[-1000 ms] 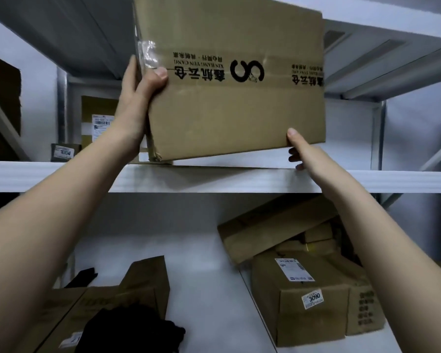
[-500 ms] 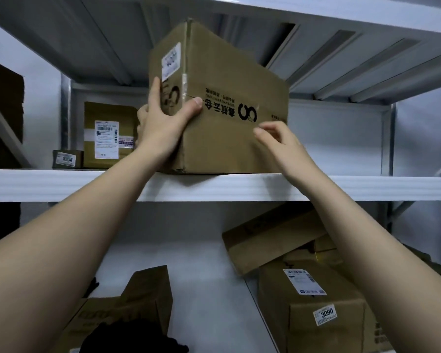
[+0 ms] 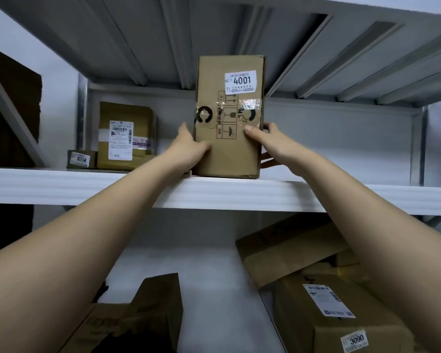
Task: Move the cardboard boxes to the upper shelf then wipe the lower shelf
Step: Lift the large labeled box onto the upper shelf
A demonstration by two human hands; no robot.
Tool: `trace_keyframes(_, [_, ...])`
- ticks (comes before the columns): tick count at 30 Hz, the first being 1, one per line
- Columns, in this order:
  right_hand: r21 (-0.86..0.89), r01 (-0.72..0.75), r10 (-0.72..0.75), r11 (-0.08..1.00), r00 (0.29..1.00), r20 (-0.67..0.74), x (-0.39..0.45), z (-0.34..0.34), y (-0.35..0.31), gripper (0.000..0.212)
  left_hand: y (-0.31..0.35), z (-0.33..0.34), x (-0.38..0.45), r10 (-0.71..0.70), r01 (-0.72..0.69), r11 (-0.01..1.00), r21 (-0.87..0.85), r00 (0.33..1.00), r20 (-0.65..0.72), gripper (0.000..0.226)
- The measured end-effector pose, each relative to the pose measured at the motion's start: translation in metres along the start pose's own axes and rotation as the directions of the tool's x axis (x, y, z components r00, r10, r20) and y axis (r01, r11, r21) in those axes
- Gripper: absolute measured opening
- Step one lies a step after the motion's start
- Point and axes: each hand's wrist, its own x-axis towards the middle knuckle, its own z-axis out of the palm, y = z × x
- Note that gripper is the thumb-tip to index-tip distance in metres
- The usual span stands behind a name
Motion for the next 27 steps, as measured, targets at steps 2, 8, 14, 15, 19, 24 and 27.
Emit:
trace_keyframes(2, [-0.034,-0.014,0.015,0.999,0.999,0.036,0.013,-0.002,0.005,0.062,-0.004,-0.006,0.005,-0.027,0.012,0.986,0.164,0.996,0.089,0.043])
trace_keyframes(8, [-0.086,-0.062,0.077,0.994,0.979,0.189,0.046,-0.004,0.015,0.031,-0.016,-0.011,0.030,-0.124,0.055,0.948,0.314,0.970,0.207,0.022])
trace_keyframes(14, [-0.218,-0.113,0.166,0.969,0.956,0.241,0.068,0.001,0.014,0.040,-0.030,-0.011,0.054,-0.209,0.072,0.875,0.480,0.948,0.238,0.029])
trace_keyframes(15, [-0.243,-0.110,0.169,0.964,0.956,0.240,0.071,0.003,0.014,0.037,-0.031,-0.012,0.057,-0.227,0.074,0.857,0.509,0.942,0.247,0.028])
trace_keyframes(19, [-0.332,-0.106,0.196,0.937,0.948,0.251,0.085,0.016,0.019,0.032,-0.037,-0.014,0.067,-0.281,0.044,0.777,0.628,0.917,0.284,0.030])
trace_keyframes(24, [-0.424,-0.111,0.253,0.899,0.921,0.295,0.098,0.032,0.027,0.039,-0.046,-0.010,0.083,-0.312,-0.012,0.684,0.729,0.899,0.308,0.028])
trace_keyframes(27, [-0.431,-0.115,0.259,0.895,0.921,0.292,0.106,0.039,0.027,0.040,-0.050,-0.007,0.091,-0.306,-0.022,0.667,0.745,0.903,0.301,0.024])
